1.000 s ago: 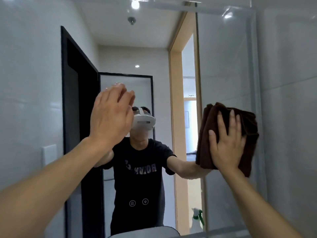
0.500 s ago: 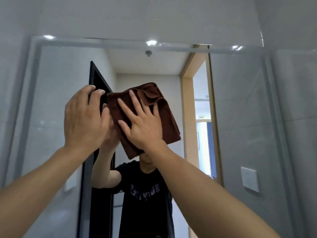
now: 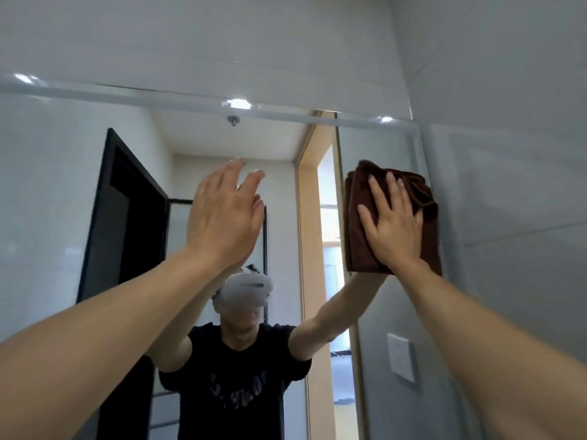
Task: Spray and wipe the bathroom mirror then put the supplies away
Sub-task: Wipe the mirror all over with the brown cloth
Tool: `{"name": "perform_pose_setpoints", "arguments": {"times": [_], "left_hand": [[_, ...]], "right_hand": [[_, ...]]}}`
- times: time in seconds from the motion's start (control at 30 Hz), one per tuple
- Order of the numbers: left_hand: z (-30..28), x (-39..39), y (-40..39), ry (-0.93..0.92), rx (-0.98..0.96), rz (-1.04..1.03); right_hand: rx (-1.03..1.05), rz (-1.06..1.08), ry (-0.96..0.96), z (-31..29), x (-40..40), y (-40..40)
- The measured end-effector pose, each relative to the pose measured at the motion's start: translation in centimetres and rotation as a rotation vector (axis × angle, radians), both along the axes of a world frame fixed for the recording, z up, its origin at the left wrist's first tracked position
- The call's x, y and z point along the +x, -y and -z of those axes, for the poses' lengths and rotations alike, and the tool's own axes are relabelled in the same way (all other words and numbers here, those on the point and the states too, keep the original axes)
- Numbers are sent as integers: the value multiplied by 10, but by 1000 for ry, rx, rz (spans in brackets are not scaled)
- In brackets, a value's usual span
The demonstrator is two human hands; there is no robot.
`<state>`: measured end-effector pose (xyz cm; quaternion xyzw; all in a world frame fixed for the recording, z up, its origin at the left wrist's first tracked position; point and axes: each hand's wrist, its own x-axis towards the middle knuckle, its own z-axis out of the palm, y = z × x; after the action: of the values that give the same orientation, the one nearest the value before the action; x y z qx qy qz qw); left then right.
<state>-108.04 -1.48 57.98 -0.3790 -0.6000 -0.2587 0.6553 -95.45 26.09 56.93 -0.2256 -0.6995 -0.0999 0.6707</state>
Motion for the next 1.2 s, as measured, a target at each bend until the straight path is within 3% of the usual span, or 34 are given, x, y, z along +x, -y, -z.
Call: {"name": "perform_pose_setpoints", "arguments": {"times": [0.13,0.3,0.6,0.8,0.97,1.2], "left_hand": [[-14,3,6,-21,-21,-30],[-21,-33,74,-29,-6,-146],[-25,-73,177,19,65,-199],[-24,-99,224,-39,104,-291],[-55,-100,199,-37,166,-269],[-97,-65,89,56,175,-136]], "right_hand": [[-62,24,-42,6,12,-17],[-104,9,-52,-7,-3,6],[176,-60,71,-81,-130,206],[442,-157,274,-109,-198,318],[477,-119,288,-145,-186,297],[264,-85,154,-172,-106,166]]}}
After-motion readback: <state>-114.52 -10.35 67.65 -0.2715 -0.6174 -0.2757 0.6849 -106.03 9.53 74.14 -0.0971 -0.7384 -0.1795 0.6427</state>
